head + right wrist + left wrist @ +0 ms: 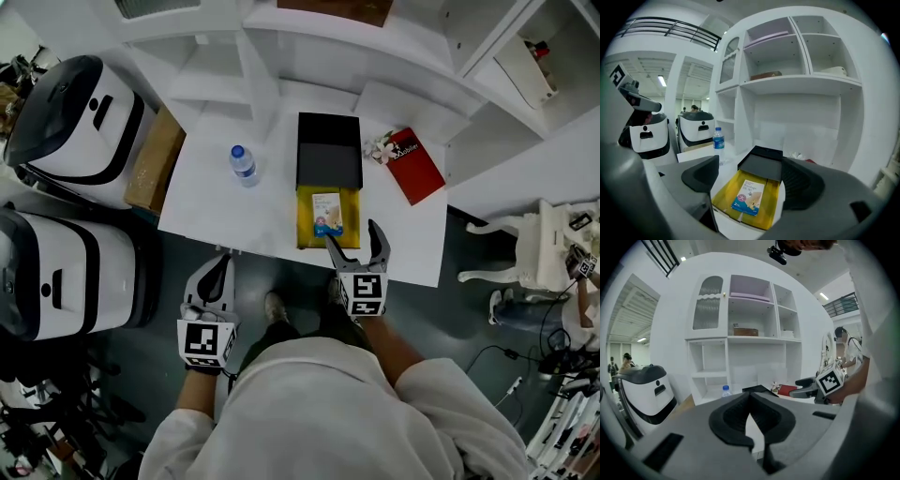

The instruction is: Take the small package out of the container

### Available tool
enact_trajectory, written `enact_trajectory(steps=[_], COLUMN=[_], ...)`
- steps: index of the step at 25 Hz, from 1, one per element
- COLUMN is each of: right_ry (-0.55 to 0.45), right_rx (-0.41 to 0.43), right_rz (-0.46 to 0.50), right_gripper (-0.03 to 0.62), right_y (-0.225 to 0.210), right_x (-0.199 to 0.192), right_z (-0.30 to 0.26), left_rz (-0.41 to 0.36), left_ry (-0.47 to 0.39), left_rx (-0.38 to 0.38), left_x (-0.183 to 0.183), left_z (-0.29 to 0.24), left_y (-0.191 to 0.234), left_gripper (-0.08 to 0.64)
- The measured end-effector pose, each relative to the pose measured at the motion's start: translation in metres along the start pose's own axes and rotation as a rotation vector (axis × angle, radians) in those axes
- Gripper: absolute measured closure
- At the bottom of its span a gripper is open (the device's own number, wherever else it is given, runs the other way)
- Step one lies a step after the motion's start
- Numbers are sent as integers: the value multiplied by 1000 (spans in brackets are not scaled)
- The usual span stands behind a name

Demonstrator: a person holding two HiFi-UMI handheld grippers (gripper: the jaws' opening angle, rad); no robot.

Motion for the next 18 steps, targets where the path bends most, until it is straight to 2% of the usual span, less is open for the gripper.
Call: enact_trajectory(steps=[10,18], right_ry=[153,249], right_rx=[17,21], right_rz=[-13,-13], right_gripper=[175,175], right_y=[-1,-3], right_x=[-53,-85], right_z=[-63,-87], left_rz=[16,27], left_ry=[53,80], left_rx=[66,84], left_x=[-10,-17], left_z=[5,0], left_y=[16,27], left_gripper=[552,552])
Point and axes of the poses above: the fingertips, and each gripper's own axes: z backward along the fingers, y to its left, x out of its top, the point moved 4 cm from there along z, backward along the fingers, and after that the axes turned 5 degrees about -y, right-handed, at the moved point
